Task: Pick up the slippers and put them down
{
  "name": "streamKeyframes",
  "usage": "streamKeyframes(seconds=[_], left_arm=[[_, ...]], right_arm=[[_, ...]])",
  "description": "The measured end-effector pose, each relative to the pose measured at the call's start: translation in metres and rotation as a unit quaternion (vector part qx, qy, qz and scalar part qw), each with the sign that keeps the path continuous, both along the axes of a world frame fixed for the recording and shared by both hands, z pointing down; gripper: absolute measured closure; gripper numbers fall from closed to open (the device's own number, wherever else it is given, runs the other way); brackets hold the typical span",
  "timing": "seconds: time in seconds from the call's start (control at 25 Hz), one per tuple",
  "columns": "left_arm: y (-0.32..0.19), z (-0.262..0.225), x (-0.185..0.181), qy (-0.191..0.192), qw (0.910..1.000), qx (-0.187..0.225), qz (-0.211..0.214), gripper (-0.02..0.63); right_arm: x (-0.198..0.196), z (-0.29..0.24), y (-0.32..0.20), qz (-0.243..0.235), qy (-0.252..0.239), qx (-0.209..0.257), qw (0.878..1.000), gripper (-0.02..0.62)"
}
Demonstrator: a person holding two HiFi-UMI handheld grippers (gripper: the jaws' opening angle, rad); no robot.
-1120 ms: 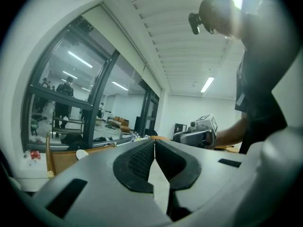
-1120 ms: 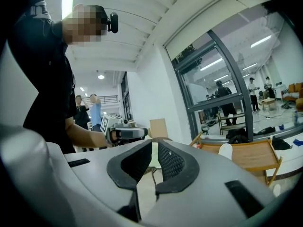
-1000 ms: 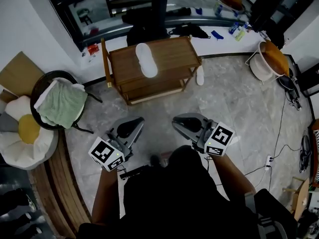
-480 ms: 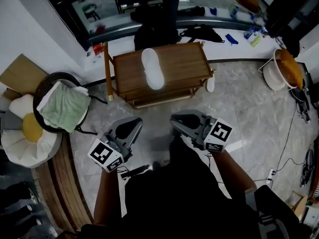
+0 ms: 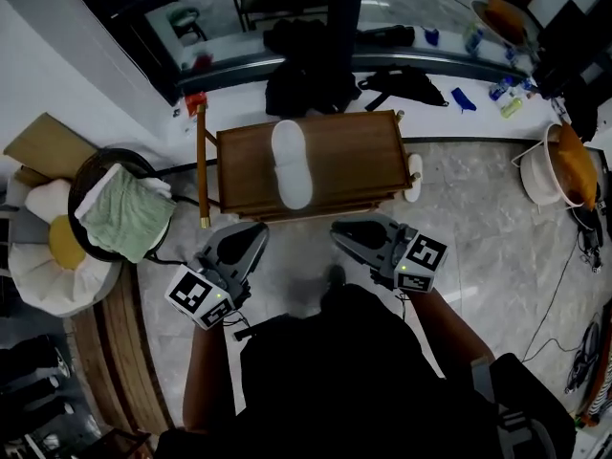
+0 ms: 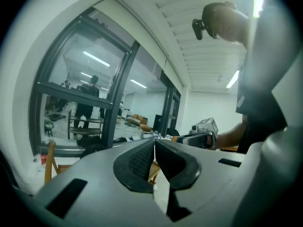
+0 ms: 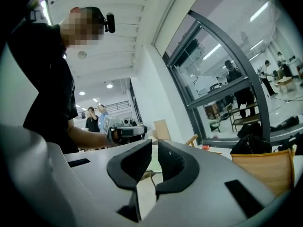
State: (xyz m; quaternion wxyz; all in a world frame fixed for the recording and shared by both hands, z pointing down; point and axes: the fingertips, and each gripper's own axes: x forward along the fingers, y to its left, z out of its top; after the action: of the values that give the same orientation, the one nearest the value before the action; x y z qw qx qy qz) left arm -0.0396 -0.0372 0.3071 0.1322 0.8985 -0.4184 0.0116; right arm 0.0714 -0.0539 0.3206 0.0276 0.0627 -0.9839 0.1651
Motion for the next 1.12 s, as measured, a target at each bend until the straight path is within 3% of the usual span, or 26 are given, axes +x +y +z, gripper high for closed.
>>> streamKeyframes(seconds=[0.24, 0.44, 0.76, 0.96, 1.12], left_arm=[[-0.034, 0.002, -0.003, -0.010, 0.9997, -0.009, -0.022, 0.592], [-0.050, 0.013, -0.009, -0.016, 0.9996, -0.018, -0.011, 0.593], [-0.056, 0.020, -0.041, 0.007, 0.9995, -0.027, 0.019, 0.592], [-0.057, 0.029, -0.052, 0.010, 0.9988, -0.035, 0.031, 0.593], [-0.061, 0.041, -0.056, 0.011, 0.9981, -0.050, 0.034, 0.593]], right_arm=[[-0.004, 0.011, -0.037, -0.016, -0.008, -0.013, 1.000, 0.548], [-0.021, 0.015, -0.056, -0.021, -0.008, -0.008, 1.000, 0.548], [-0.052, 0.005, -0.078, 0.037, -0.002, 0.003, 0.999, 0.548], [-0.045, 0.007, -0.097, 0.068, 0.017, 0.008, 0.998, 0.548], [-0.048, 0.030, -0.097, 0.065, 0.034, -0.036, 0.997, 0.548]])
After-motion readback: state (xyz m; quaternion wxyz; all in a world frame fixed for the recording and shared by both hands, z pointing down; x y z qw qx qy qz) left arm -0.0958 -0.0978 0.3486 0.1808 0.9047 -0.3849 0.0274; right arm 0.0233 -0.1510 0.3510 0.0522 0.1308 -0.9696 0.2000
